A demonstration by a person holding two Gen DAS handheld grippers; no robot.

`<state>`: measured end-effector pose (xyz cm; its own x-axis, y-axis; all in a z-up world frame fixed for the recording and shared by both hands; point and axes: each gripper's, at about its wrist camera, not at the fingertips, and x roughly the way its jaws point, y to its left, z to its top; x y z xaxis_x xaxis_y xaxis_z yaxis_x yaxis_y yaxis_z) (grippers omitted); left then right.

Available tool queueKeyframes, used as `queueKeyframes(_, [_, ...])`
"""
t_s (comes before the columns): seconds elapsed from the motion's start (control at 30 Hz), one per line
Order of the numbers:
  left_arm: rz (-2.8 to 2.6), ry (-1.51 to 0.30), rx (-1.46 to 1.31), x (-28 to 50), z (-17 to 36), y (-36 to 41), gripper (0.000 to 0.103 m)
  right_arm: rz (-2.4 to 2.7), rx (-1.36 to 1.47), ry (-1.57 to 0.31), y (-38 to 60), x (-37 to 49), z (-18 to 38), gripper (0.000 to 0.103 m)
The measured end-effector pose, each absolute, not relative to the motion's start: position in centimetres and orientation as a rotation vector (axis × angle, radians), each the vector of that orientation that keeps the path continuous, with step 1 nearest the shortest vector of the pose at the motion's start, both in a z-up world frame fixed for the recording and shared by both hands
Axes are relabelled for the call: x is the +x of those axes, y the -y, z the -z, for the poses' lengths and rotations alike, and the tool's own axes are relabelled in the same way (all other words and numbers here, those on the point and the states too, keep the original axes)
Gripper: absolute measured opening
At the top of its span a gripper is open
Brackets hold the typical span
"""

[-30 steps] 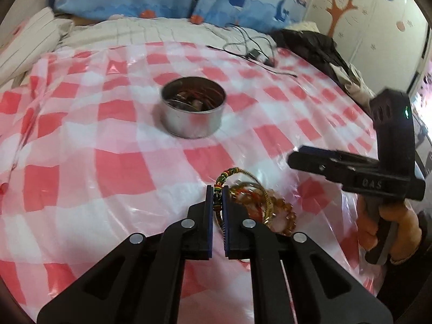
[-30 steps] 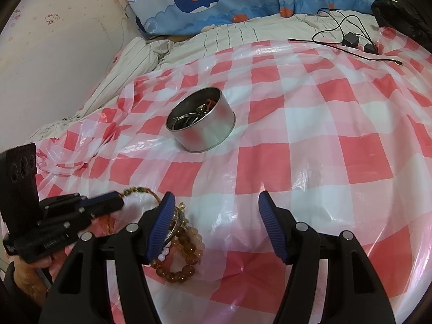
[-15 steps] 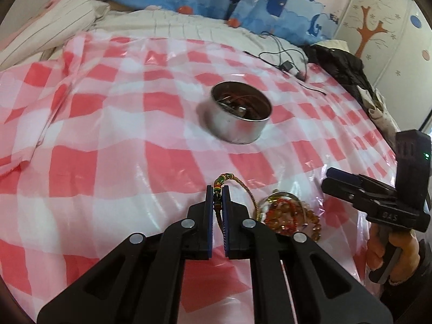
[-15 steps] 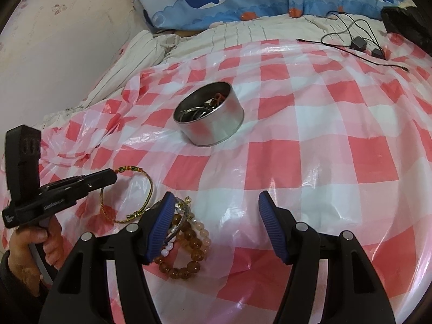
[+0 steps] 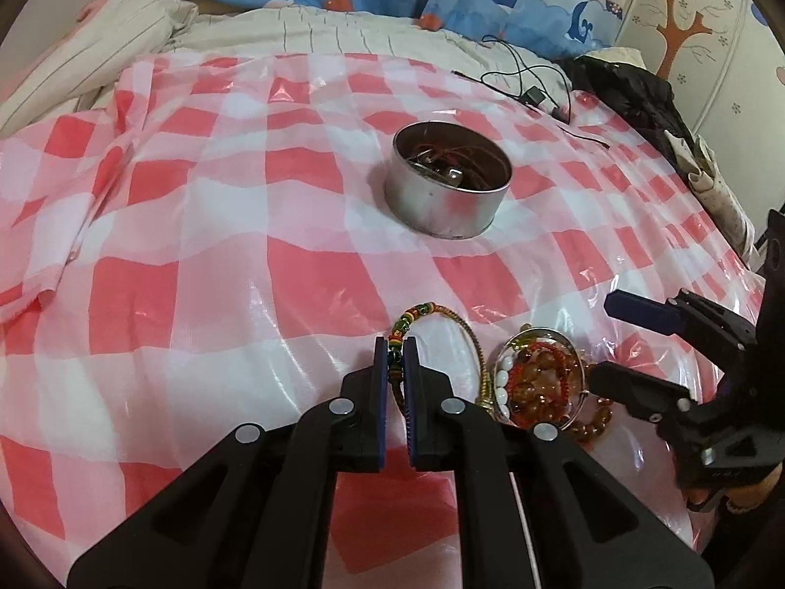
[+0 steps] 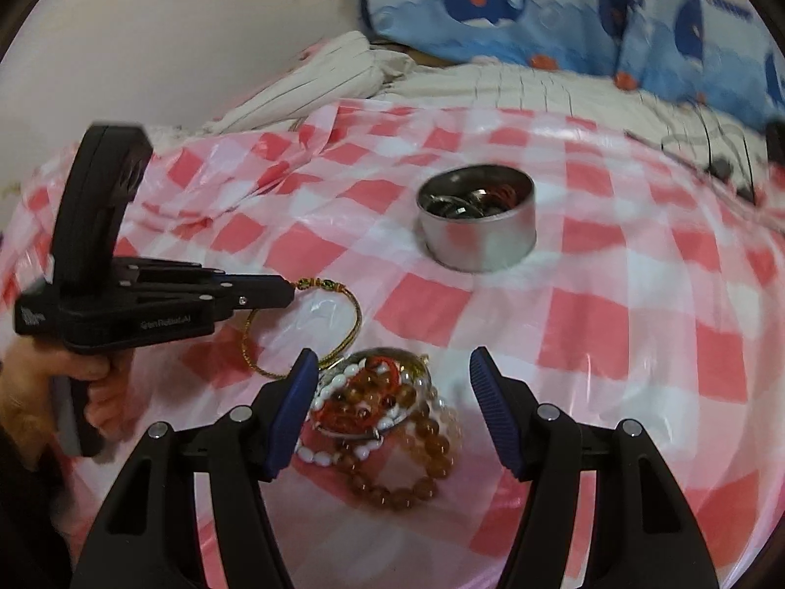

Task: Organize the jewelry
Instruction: 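Grasp the red bead bracelet with the right tool while the left tool holds the green-gold bracelet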

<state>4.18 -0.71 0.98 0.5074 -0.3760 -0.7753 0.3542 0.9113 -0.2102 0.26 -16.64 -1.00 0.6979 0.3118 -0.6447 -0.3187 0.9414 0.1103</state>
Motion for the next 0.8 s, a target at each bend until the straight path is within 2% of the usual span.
queueKeyframes(0.03, [0.437,-0.946,-0.029,4.3,-0.9,0.6,0.005,-0.357,-0.024,-0.709,16.3,0.3,1.0,0.051])
queueKeyframes(0.27, [0.433,-0.958,-0.037,4.3,-0.6,0.5,0.005,-0.407,-0.065,-0.760,15.0,1.8,2.7,0.037])
queueKeyframes(0.3, [0.434,-0.959,-0.035,4.3,-0.6,0.6,0.005,-0.408,-0.071,-0.767,14.9,2.0,2.9,0.033])
queueKeyframes(0.33, [0.433,-0.959,-0.032,4.3,-0.6,0.6,0.005,-0.407,-0.084,-0.787,14.6,2.4,3.2,0.023])
queueKeyframes(0.4, [0.433,-0.961,-0.033,4.3,-0.6,0.6,0.005,-0.395,-0.092,-0.808,14.5,2.7,3.6,0.019])
queueKeyframes(0.47, [0.432,-0.963,-0.032,4.4,-0.5,0.7,0.005,-0.389,-0.091,-0.802,14.7,2.5,3.4,0.008])
queueKeyframes(0.8, [0.431,-0.964,-0.020,4.4,-0.4,0.8,0.005,-0.474,0.184,-0.730,18.4,2.0,0.6,0.006])
